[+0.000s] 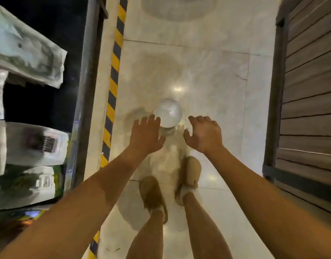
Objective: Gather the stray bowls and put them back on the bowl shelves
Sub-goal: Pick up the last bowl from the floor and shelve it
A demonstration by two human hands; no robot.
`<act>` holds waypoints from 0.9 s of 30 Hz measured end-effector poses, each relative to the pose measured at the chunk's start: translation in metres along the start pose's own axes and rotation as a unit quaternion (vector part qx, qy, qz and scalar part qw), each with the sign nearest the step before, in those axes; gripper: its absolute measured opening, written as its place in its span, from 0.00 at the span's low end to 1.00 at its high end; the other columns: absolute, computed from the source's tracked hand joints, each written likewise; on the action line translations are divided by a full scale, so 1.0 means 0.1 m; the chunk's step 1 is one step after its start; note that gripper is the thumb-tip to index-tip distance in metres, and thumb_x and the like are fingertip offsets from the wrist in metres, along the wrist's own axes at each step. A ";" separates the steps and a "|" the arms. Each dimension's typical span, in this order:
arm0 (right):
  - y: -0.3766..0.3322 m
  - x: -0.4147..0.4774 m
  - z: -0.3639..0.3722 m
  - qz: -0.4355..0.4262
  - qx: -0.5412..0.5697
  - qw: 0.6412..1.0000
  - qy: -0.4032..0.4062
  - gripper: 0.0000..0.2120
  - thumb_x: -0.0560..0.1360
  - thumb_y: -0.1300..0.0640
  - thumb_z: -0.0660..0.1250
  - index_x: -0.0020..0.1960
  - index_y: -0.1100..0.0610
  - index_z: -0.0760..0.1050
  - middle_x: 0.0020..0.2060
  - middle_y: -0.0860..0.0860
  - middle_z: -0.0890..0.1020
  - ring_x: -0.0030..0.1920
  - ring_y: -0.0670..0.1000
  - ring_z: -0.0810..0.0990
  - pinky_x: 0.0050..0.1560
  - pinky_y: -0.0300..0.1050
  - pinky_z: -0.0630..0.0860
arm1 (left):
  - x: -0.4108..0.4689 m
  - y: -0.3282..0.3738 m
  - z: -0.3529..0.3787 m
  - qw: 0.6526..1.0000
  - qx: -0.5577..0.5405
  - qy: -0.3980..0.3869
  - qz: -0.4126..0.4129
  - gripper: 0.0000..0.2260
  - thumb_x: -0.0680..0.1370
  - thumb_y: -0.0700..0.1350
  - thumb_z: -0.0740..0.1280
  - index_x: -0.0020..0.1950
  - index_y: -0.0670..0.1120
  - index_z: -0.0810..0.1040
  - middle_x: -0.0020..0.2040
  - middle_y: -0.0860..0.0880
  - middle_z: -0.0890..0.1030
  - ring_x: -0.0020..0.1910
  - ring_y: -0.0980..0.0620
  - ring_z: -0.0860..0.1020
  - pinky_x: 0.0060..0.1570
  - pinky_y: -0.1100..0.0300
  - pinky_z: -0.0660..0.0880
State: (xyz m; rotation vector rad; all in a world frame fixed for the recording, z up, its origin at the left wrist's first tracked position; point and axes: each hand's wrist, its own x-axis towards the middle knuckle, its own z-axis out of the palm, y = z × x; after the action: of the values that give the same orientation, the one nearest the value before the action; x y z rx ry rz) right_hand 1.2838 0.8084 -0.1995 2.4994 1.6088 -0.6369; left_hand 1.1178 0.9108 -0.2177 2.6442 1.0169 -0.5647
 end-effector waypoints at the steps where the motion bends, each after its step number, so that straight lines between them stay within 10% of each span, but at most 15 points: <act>1: 0.05 0.14 0.24 0.004 0.014 1.000 0.002 0.26 0.71 0.44 0.54 0.60 0.59 0.74 0.49 0.57 0.81 0.51 0.61 0.78 0.47 0.49 0.72 | 0.16 -0.03 0.20 1.000 -0.010 -0.006 -0.012 0.28 0.71 0.58 0.56 0.65 0.43 0.70 0.61 0.41 0.78 0.55 0.40 0.79 0.52 0.47 0.75; 10: 0.15 1.07 1.75 0.134 0.195 0.971 -0.030 0.34 0.76 0.38 0.58 0.74 0.56 0.58 0.64 0.56 0.75 0.62 0.58 0.75 0.54 0.52 0.75 | 1.14 -0.27 1.57 0.954 -0.209 -0.029 -0.213 0.36 0.76 0.64 0.58 0.77 0.44 0.53 0.75 0.44 0.63 0.71 0.42 0.66 0.66 0.47 0.66; 17: 0.17 1.49 2.34 0.133 0.567 0.813 -0.009 0.31 0.76 0.47 0.65 0.74 0.50 0.56 0.63 0.46 0.72 0.56 0.42 0.75 0.50 0.30 0.77 | 1.57 -0.30 2.11 0.777 -0.575 0.028 -0.253 0.32 0.73 0.63 0.61 0.73 0.51 0.61 0.67 0.51 0.72 0.64 0.48 0.74 0.62 0.48 0.75; 21: 0.14 1.50 2.42 0.134 0.666 0.733 -0.013 0.35 0.70 0.46 0.68 0.73 0.51 0.60 0.65 0.54 0.74 0.64 0.53 0.75 0.60 0.52 0.78 | 1.59 -0.27 2.18 0.657 -0.719 0.054 -0.222 0.23 0.78 0.47 0.62 0.73 0.50 0.61 0.66 0.49 0.72 0.63 0.49 0.73 0.61 0.50 0.75; 27: 0.06 1.44 2.31 0.183 0.695 0.695 -0.013 0.29 0.71 0.55 0.67 0.71 0.54 0.64 0.62 0.53 0.77 0.60 0.52 0.78 0.59 0.58 0.77 | 1.53 -0.25 2.05 0.632 -0.743 0.033 -0.219 0.21 0.74 0.50 0.63 0.67 0.56 0.63 0.63 0.52 0.72 0.60 0.52 0.74 0.59 0.52 0.75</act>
State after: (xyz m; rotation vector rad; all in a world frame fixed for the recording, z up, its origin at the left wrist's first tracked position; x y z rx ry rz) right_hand 1.2731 0.8573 -0.4671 3.3463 0.3377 -2.4599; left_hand 1.1511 0.9438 -0.4705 0.9132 1.2640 0.3096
